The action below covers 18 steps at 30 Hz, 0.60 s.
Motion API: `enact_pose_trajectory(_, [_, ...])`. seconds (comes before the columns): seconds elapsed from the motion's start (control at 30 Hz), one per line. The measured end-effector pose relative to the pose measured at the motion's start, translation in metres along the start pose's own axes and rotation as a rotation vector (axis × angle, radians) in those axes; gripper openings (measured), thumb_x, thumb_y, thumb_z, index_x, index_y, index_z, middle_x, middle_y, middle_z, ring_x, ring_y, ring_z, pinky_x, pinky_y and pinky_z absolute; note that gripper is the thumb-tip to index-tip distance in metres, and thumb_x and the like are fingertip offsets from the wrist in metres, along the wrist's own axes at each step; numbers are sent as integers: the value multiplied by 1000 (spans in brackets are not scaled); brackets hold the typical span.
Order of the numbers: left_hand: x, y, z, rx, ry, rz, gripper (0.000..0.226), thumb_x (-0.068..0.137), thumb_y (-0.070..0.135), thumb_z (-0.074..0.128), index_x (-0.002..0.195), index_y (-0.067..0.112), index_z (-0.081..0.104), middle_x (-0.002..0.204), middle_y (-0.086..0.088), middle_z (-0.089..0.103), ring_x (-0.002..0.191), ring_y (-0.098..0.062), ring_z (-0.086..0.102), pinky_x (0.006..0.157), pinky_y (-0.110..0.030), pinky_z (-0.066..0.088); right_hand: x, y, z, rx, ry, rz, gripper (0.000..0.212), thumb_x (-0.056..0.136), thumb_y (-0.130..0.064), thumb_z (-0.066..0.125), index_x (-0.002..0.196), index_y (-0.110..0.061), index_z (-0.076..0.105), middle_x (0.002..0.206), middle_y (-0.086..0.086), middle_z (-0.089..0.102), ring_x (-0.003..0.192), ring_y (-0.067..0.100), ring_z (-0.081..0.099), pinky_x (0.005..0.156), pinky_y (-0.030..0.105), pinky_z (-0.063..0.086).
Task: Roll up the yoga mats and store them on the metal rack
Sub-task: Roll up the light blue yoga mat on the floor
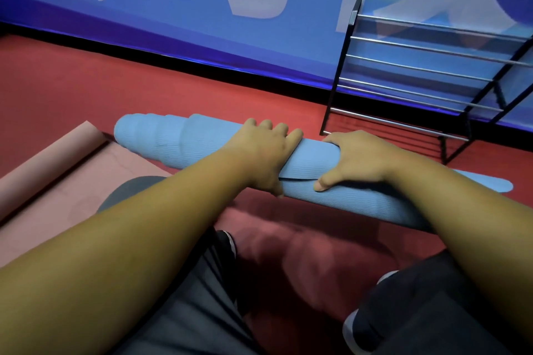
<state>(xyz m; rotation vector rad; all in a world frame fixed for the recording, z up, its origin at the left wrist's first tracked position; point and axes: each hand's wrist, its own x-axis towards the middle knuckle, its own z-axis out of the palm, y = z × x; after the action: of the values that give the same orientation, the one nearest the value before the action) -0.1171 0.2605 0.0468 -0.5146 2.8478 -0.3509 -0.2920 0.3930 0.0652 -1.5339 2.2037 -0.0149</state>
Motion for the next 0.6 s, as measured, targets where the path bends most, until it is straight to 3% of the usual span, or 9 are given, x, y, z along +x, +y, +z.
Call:
enact_pose_trajectory(0.13, [2,-10,-1,-142,0,-19,107,45,83,82,131,30,46,125,6,60,110,-26,57,92,-50,51,0,-1,0,24,-12,-11,97,47,-89,79,131,-45,60,120,-15,69,107,16,65,95,42,56])
enact_pose_trajectory(0.23, [4,-21,-4,-232,-53,-37,105,42,80,85,129,35,46,121,11,61,107,-24,56,91,-49,51,-2,-6,3,-47,2,-50,100,54,-95,70,141,-49,49,135,-15,64,118,17,62,100,45,53])
enact_pose_trajectory(0.33, [6,-30,-6,-298,-117,-56,105,40,78,88,128,39,48,117,12,65,103,-23,60,86,-45,54,-5,-11,13,-219,31,-77,135,56,-96,72,166,-41,16,164,-5,40,142,29,49,111,50,45])
enact_pose_trajectory(0.43, [7,-38,-6,-411,-196,-86,104,41,73,92,130,43,49,112,13,66,100,-22,63,85,-43,56,-7,-17,29,-372,86,-58,155,53,-93,78,168,-35,-7,164,1,33,140,38,46,109,57,43])
enact_pose_trajectory(0.5, [8,-39,-5,-444,-207,-95,102,43,71,93,131,44,49,111,14,66,99,-21,64,86,-43,56,-6,-19,36,-399,112,-36,152,56,-86,83,167,-34,-7,160,2,36,139,37,45,108,60,42])
enact_pose_trajectory(0.6, [10,-37,-1,-461,-201,-84,99,50,69,93,135,43,49,113,14,66,99,-21,64,87,-42,56,-4,-17,33,-352,132,-37,135,56,-78,87,161,-36,13,151,1,44,132,38,47,102,63,45])
